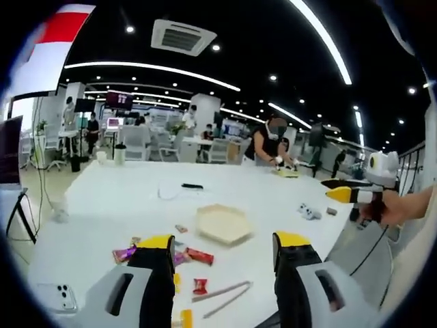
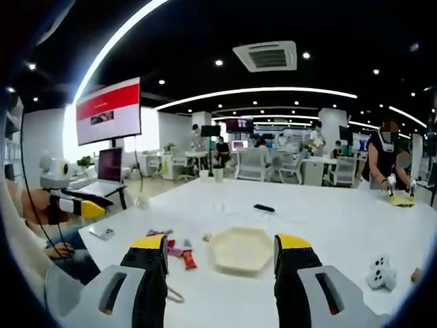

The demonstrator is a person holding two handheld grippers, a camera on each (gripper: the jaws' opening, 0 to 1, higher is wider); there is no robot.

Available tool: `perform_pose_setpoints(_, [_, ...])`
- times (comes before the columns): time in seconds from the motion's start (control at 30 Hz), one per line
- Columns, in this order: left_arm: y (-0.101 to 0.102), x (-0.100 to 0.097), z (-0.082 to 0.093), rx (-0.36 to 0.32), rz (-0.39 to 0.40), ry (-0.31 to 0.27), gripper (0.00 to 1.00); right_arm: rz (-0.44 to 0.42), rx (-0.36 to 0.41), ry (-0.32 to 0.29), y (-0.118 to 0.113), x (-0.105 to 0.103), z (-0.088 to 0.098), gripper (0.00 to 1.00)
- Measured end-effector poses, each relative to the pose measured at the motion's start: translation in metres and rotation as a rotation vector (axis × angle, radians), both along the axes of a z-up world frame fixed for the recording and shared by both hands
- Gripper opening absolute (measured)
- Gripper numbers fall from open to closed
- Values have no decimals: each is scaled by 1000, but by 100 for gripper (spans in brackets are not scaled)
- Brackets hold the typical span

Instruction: Place the target food into the container with the food tongs after gripping and lifting it, then release it inside without dropping or visibly crushing the food.

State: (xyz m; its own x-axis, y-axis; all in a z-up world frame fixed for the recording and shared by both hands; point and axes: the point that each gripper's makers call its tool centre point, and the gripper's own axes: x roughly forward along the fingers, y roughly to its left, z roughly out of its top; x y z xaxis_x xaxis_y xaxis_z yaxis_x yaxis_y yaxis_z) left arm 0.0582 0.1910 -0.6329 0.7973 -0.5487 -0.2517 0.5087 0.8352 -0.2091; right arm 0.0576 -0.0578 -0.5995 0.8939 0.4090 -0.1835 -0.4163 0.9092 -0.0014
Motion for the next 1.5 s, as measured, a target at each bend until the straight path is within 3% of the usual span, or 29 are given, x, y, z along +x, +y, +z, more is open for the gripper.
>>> perform_pose_setpoints(0.5, [-28, 32, -33, 15, -97, 45, 43, 42, -35, 30, 10, 11, -1, 63])
perform_pose_setpoints(0.63, [-30, 33, -55, 45, -133, 72, 42, 66, -45, 31, 19, 15, 1, 62])
perform_pose_setpoints(0.73, [-34, 27, -67, -29, -145, 142, 37, 85, -58, 31, 26, 15, 1, 62])
perform_pose_setpoints(0.8, [-33, 28, -67, -20, -147, 121, 38, 88, -60, 34, 29, 15, 1, 62])
perform_pose_setpoints(1.1, [-36, 22, -79, -38, -163, 148, 40, 99, -73, 46, 38, 9, -2, 62])
perform_pose_setpoints(1.27, [-35, 19, -97, -6, -181, 170, 40, 95, -73, 66, 42, 7, -5, 62])
perform_pose_setpoints(1.5, [-25, 27, -96, -5, -142, 142, 41, 176, -167, 111, 54, 2, -10, 62])
